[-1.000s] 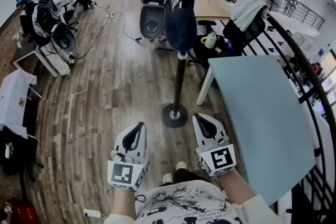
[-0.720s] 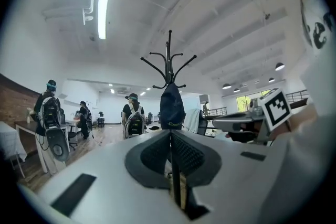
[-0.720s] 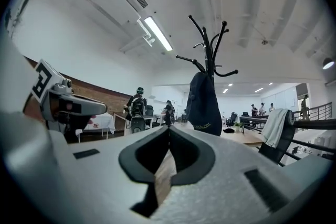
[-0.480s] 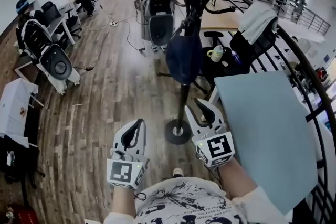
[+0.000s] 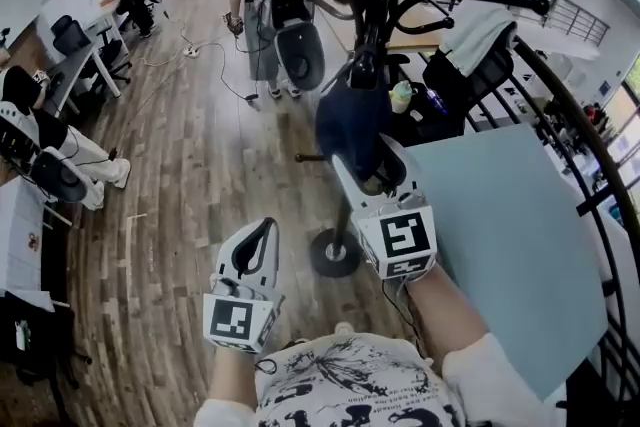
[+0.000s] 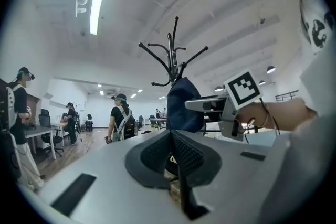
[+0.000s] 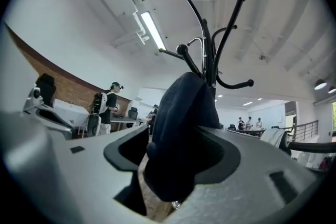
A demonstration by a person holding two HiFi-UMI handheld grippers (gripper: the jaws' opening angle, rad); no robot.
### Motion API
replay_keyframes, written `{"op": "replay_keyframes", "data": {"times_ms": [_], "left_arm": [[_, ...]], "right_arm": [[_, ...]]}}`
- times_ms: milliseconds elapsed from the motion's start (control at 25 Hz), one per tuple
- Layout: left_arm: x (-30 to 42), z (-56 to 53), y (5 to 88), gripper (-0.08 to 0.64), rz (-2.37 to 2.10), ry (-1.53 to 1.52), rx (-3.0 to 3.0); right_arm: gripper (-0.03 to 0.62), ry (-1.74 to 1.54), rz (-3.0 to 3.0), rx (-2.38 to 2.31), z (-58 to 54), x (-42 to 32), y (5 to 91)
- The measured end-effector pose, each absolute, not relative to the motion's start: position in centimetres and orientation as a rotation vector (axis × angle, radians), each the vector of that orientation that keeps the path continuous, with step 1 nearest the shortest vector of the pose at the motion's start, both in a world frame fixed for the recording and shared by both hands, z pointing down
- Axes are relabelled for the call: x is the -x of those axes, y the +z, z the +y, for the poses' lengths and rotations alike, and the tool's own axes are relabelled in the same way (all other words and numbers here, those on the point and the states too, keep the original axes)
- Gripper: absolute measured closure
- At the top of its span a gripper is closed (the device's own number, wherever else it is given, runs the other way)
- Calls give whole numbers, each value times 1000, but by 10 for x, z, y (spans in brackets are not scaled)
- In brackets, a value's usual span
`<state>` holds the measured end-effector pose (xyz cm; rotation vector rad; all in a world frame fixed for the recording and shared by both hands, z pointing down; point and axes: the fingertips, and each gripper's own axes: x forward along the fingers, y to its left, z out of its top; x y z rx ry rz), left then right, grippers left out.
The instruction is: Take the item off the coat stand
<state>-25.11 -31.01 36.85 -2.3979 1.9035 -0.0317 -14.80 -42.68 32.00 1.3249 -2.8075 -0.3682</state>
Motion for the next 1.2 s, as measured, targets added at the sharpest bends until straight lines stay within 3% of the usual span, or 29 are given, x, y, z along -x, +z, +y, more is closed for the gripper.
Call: {"op": "replay_keyframes", "data": {"times_ms": [80, 160, 440, 1200], "left_arm": [[264, -316, 369, 555, 1892, -35, 2415], [277, -320, 367, 555, 1884, -34, 2426], [296, -329, 368, 555, 1799, -48, 2474], [288, -309, 365, 555, 1652, 24, 2594]], "right_arm": [[352, -310, -2785, -1416, -438, 153, 318], [438, -246, -2769, -1501, -447, 154, 315], [583, -216, -2701, -1639, -454, 148, 314], [588, -531, -2711, -1635, -350, 138, 244]]}}
